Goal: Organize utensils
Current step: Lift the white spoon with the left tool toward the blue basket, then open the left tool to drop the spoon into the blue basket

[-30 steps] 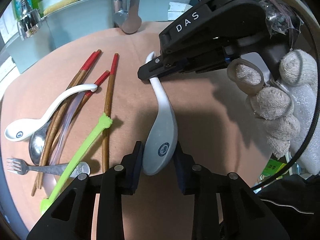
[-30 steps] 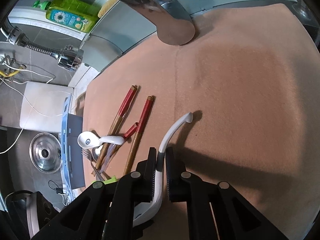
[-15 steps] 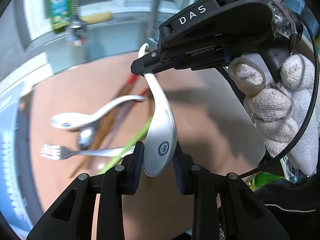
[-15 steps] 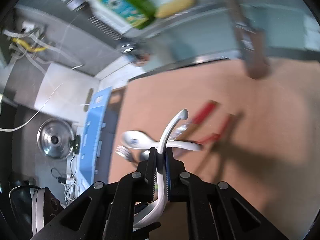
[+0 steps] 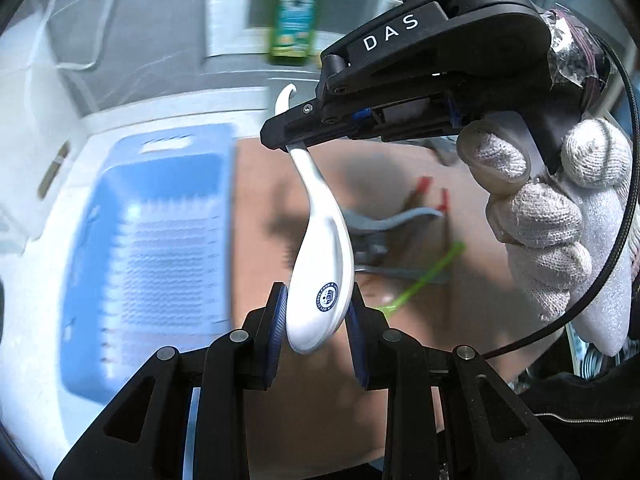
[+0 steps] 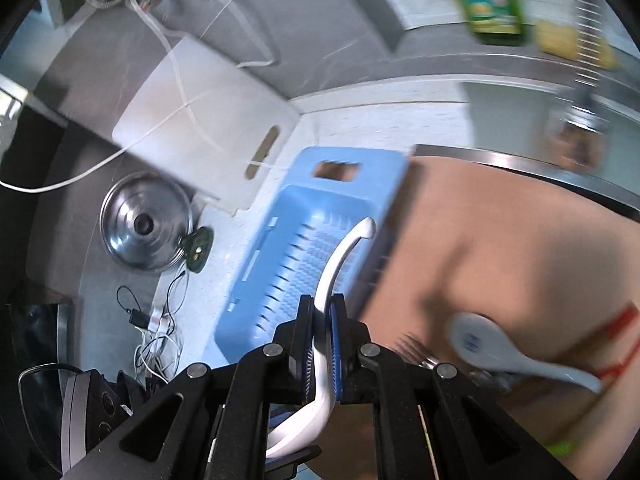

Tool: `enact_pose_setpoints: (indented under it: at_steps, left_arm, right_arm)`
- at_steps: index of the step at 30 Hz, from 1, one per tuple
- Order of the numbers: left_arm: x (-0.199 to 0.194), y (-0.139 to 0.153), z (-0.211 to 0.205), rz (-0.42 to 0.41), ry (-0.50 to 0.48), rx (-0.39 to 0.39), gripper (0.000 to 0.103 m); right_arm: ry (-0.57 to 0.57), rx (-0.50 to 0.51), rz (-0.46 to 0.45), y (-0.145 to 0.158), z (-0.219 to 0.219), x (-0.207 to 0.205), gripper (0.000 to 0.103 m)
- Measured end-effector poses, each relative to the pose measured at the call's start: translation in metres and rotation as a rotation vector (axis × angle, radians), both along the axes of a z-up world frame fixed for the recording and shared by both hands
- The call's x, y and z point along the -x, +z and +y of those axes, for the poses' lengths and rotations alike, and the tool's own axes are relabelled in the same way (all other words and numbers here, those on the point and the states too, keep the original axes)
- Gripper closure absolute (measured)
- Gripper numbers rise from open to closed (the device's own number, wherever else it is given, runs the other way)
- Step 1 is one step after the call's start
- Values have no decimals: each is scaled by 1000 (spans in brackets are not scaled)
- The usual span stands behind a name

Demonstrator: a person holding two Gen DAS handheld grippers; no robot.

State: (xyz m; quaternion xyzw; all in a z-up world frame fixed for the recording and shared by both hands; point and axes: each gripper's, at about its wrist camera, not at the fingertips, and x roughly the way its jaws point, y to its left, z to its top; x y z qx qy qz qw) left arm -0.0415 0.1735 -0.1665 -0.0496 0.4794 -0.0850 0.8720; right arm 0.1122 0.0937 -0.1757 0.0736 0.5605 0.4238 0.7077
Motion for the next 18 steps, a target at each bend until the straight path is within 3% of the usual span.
enact_pose_setpoints:
  at_steps: [8,18]
  left_arm:
    - [2,-20,46,44,89,9,76]
    - [-13,-58,76,129,123,61,76]
  right_arm:
    - [89,61,10,-30,75,0,96]
    - [143,179,30,-72,123,-8,96]
